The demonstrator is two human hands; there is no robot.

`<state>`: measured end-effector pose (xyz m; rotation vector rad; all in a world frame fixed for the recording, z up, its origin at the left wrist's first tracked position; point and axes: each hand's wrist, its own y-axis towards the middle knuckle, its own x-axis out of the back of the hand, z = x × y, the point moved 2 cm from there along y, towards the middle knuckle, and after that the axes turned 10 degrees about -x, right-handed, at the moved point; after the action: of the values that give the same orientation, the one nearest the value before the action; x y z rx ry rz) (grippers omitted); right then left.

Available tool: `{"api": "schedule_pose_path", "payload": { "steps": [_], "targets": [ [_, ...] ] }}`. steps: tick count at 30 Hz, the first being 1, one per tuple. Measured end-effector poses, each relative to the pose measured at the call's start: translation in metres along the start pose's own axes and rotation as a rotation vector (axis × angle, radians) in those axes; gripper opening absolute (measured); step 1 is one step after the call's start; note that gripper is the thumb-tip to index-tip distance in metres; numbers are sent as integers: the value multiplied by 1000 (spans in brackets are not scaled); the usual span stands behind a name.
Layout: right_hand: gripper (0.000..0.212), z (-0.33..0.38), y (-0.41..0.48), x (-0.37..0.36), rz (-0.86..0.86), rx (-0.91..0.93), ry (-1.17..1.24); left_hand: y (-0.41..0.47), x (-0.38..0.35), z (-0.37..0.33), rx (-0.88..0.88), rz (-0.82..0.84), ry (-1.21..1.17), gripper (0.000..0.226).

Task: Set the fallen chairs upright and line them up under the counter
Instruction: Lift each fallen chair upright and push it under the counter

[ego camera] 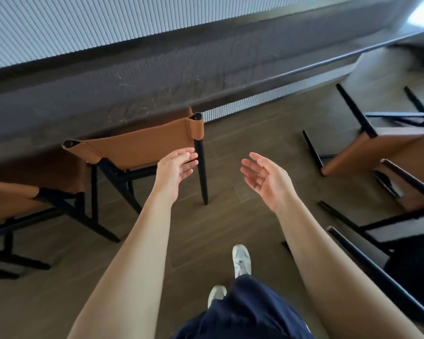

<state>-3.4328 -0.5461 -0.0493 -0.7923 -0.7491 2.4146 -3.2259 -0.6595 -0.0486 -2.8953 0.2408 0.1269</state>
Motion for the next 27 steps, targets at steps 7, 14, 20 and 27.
{"api": "schedule_pose_path", "payload": {
  "steps": [7,14,20,27],
  "targets": [
    [22,-8,-54,63,-156,75,108,-30,-54,16,73,218,69,21],
    [23,-17,-117,141,-294,136,223,-83,-130,25,58,436,113,23],
    [24,-40,-186,222,-379,162,313,-157,-194,43,76,586,166,22],
    [24,-77,-278,319,-464,197,389,-263,-265,66,86,690,145,23]
  ]
}}
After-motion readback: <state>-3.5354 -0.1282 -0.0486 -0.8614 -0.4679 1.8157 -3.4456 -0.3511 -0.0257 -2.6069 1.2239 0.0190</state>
